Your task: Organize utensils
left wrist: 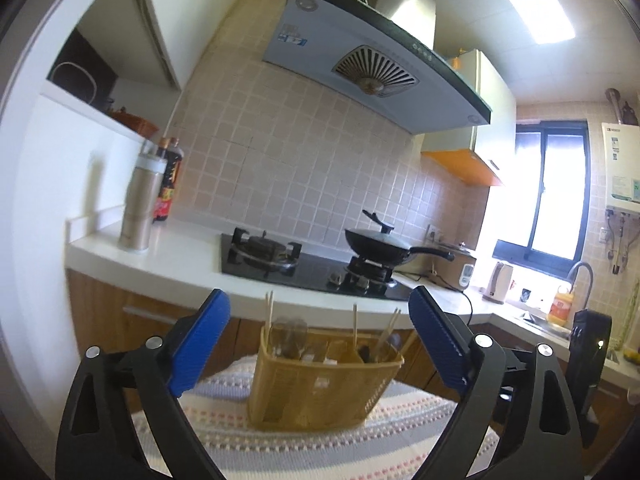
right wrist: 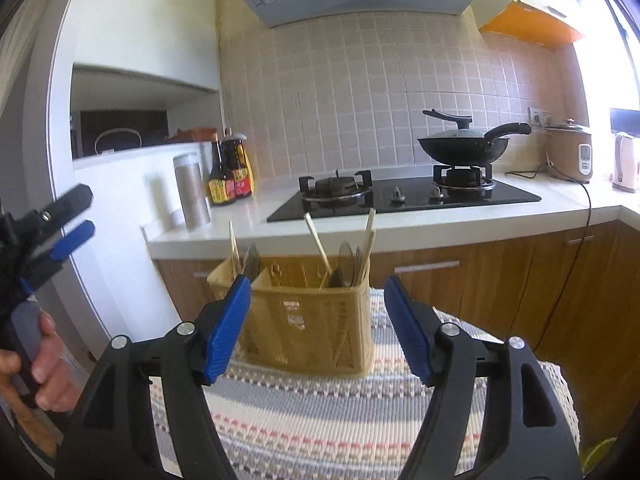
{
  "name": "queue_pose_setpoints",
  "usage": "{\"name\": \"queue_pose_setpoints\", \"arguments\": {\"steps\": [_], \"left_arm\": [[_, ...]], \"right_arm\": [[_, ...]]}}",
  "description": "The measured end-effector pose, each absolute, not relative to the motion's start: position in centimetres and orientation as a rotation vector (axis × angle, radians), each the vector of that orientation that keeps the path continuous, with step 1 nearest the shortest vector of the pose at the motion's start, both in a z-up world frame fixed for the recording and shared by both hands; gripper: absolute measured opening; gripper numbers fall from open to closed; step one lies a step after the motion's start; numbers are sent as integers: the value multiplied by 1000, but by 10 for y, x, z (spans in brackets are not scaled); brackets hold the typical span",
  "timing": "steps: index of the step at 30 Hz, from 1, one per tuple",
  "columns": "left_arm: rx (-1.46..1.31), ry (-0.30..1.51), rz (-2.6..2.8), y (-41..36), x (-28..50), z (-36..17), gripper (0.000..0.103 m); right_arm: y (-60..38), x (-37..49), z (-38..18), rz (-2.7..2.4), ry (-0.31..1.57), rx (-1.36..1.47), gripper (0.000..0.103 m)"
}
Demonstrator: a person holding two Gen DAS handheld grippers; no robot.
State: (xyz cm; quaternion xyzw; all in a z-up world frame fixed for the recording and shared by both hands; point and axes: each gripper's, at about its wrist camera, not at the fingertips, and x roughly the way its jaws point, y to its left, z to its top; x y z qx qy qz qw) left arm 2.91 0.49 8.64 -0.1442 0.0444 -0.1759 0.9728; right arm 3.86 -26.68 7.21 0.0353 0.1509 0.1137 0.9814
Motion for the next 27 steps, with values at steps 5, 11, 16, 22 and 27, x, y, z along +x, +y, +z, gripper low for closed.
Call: {"name": "queue_pose_setpoints", "arguments": {"steps": [5,11,16,22,27], "left_arm": [[-256,112,-260,3,14,68,92],[-229,158,-162,-2,15,40,95],[-185,176,-124,-20,22,10,95],[-121,160,-34,-38,27,-11,95],[-44,145,21,-44,27,-15,95]], "right_arm": [[-259,30,58,220,307,59,76],[-253,25,39,151,287,7,90],[-259,22,24,83,256,22,93],[-258,15,20,46,191,-20,95],[-263,16,21,65,187,-3,95]]}}
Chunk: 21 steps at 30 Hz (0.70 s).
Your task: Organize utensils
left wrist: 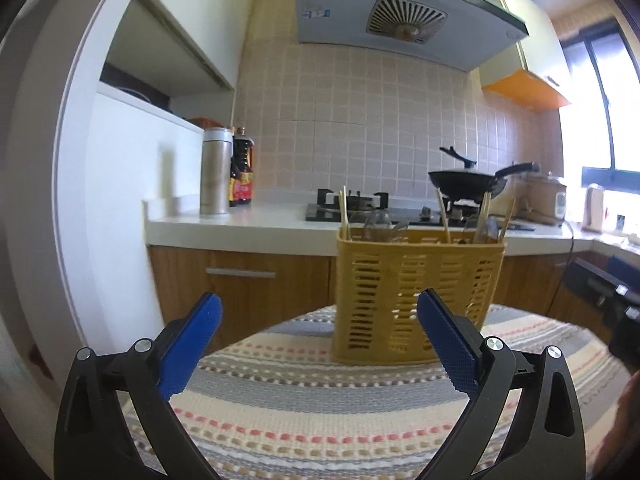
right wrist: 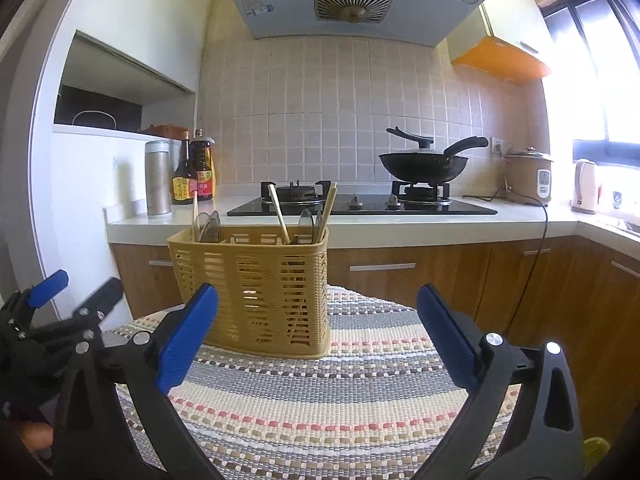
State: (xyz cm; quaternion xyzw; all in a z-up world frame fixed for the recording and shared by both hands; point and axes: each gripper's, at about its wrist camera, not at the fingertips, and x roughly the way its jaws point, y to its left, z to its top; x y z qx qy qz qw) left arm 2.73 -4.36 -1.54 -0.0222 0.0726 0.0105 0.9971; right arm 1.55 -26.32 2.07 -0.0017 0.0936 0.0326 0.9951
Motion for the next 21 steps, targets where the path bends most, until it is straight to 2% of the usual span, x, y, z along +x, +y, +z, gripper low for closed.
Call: {"name": "queue_pose_setpoints", "arguments": {"steps": [11,21], "left_arm": [[-10,223,71,-47,36,-23,95],[-21,213,70,-43,33,-22,95]], "right_arm": [[-260,19,16,89,230,-6,95],[-258,21,13,74,249,-15,95]]}}
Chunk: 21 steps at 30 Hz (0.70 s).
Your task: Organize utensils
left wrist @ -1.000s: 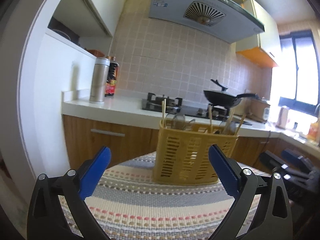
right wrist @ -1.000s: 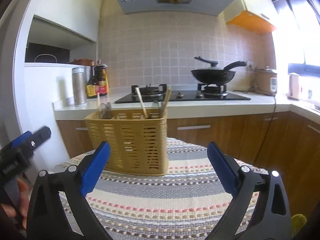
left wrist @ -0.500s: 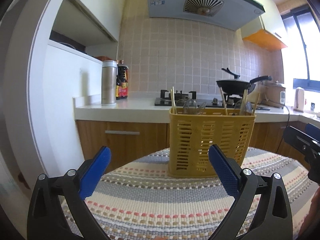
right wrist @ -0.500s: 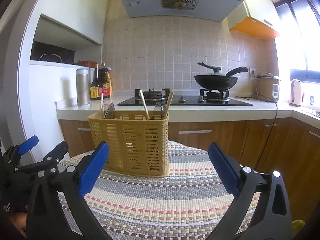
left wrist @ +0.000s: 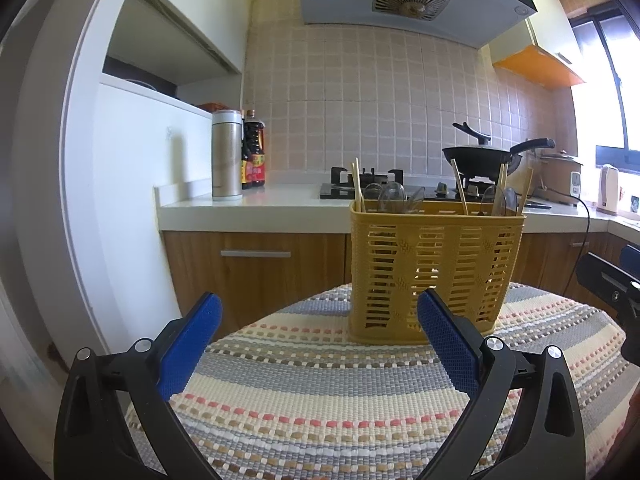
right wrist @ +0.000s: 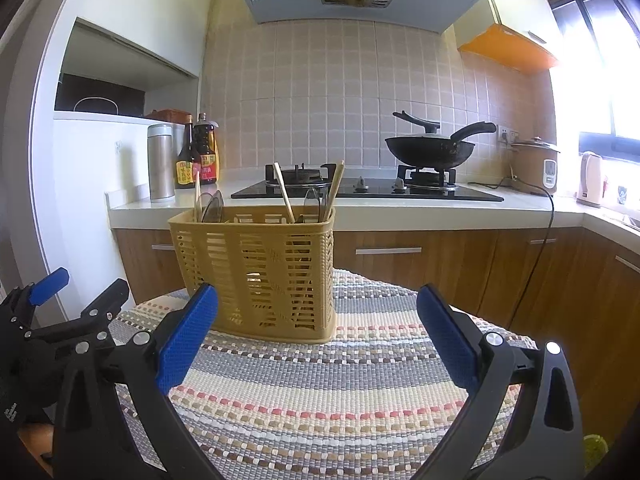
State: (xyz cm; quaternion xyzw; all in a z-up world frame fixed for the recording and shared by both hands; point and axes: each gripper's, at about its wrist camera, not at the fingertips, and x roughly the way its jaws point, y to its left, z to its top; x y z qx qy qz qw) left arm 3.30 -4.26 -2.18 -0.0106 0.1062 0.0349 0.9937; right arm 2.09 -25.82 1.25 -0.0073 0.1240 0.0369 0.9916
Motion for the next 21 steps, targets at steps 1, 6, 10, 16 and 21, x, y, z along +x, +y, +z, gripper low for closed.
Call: {"name": "queue_pose_setpoints", "arguments": {"steps": [1,6,10,16,21], "left_arm": [[-22,211,72,-43,33,-22,95],[-21,212,73,-44,33,-21,95],[-17,213,70,-44,32,-21,95],[-2,209,71,-48,31,-22,95],[15,202,71,-51,31,-21,95]], "right_arm": [[-258,21,12,73,250,-15,95],[-258,23,12,73,261,-15,95],[-256,22,12,76,259,-18,95],[-256,22,11,76,258,-16,95],[-256,22,11,75,260,-13,95]]}}
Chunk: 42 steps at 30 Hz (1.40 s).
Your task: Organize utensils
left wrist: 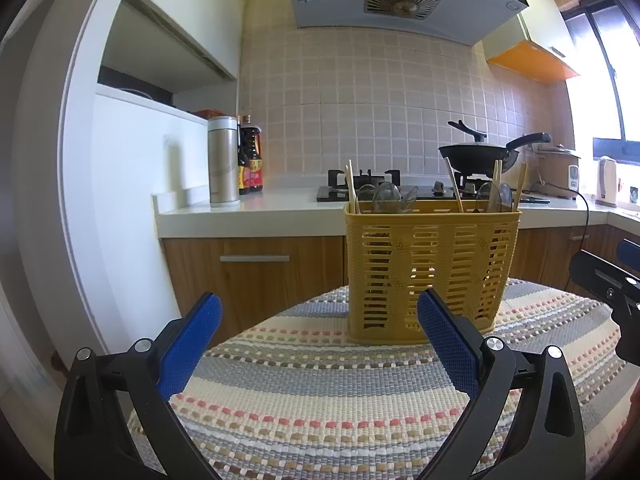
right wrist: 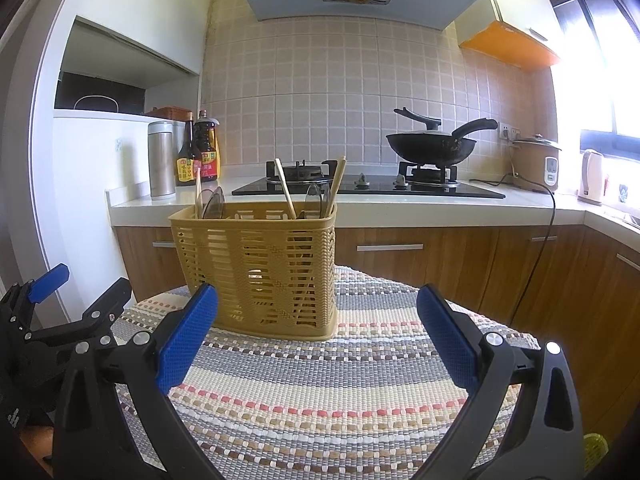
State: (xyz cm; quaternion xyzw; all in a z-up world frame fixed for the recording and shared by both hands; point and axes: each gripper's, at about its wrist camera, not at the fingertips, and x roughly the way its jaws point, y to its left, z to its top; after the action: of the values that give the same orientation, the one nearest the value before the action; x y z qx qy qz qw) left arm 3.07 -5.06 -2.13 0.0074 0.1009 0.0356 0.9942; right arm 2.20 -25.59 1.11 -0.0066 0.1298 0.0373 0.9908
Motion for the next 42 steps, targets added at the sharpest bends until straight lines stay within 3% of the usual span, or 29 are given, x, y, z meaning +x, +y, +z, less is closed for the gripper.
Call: {"name": "queue_pose_setpoints", "arguments": {"steps": [42], "left_arm": [[15,198,65,-51,29,-22,95]], "right_arm": [[-256,23,8,83,277,-14,95]]}}
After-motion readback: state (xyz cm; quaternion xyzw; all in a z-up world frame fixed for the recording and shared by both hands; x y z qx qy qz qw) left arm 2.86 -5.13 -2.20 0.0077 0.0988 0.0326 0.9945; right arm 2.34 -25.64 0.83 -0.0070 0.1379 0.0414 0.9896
